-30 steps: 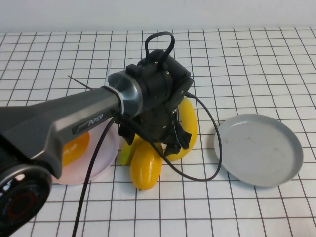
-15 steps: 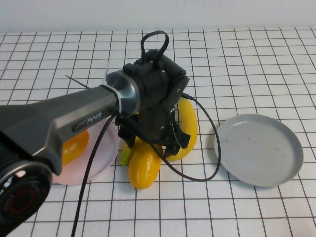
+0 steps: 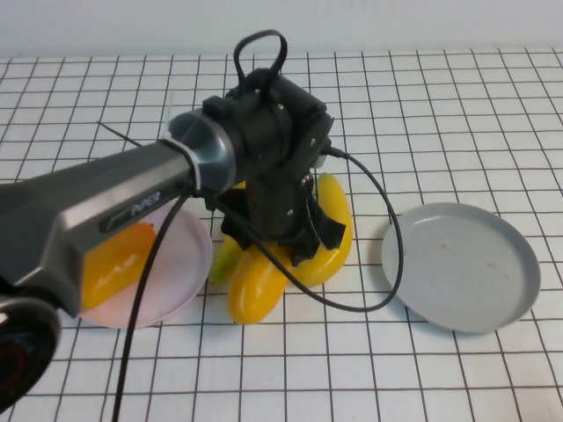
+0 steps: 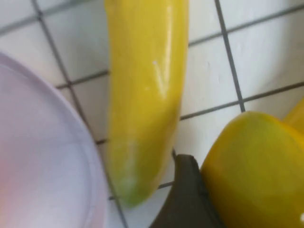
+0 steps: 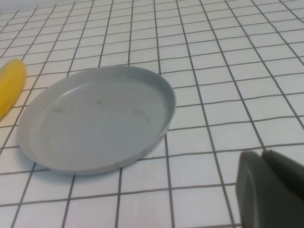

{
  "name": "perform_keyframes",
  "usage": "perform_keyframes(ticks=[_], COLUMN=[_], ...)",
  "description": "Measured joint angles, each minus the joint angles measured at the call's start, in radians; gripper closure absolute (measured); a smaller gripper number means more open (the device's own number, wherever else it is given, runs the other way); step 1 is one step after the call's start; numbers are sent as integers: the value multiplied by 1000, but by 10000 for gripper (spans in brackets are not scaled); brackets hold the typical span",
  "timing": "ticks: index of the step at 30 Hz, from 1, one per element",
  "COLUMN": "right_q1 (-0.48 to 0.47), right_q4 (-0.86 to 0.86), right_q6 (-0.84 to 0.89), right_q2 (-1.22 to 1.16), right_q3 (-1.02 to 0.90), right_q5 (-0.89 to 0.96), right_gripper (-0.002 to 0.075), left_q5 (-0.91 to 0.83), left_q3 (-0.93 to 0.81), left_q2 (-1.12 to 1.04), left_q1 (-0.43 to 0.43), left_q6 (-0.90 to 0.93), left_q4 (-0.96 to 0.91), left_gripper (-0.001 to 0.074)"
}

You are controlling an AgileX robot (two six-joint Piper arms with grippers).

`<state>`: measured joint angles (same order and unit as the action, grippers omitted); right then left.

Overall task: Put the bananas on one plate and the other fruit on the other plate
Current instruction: Put one type of fruit in the left plate

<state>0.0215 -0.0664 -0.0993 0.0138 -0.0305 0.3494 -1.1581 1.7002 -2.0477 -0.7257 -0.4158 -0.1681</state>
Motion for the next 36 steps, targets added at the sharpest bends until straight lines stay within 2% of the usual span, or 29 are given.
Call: perform_keyframes(ticks=[8,14,23,36], right_q1=[0,0,0,0], right_q4=[0,0,0,0], right_q6=[0,0,0,0], right_q2=[0,0,0,0], right_q3=[0,0,0,0], right_q5=[0,0,0,0], right_gripper=[743,744,744,743], left_q5=[-46,-65,-72,-61], left_q3=[0,0,0,0], left_q2=[172,208,162,-10], left_q1=[0,28,174,185], left_q6=[-46,-87,13,131], left_q4=[-185,-354,-205,-126], left_gripper=[288,289,289,287])
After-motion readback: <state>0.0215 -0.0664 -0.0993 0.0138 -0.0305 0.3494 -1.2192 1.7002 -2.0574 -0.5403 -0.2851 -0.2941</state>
